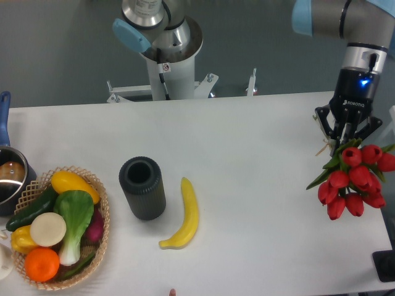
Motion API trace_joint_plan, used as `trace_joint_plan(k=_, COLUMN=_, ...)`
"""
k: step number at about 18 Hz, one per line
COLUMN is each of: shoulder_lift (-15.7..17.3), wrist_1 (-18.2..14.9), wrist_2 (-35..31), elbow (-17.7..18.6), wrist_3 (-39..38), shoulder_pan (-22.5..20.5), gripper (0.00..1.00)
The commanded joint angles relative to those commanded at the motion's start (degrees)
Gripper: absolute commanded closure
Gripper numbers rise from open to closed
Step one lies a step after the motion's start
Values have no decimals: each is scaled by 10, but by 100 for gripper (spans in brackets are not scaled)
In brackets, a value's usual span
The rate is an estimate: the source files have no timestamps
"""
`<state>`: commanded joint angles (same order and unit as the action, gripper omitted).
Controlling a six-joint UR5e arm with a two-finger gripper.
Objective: Insert the flowers into the vase
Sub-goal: 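Close the gripper on the red tulip stems and lift slightly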
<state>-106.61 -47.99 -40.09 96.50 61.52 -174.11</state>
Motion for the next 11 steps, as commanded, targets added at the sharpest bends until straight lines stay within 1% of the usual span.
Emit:
trace_joint_plan(k=3, shoulder_lift=1, wrist_1=1, wrist_2=17, elbow=11, wrist_3=3, shoulder_pan=-2, gripper=85)
trace_joint_plan(k=11, shoulder_lift=-2, wrist_1=3, wrist_2=38, elbow=5, wrist_3=4, shoulder_pan=2, gripper=85)
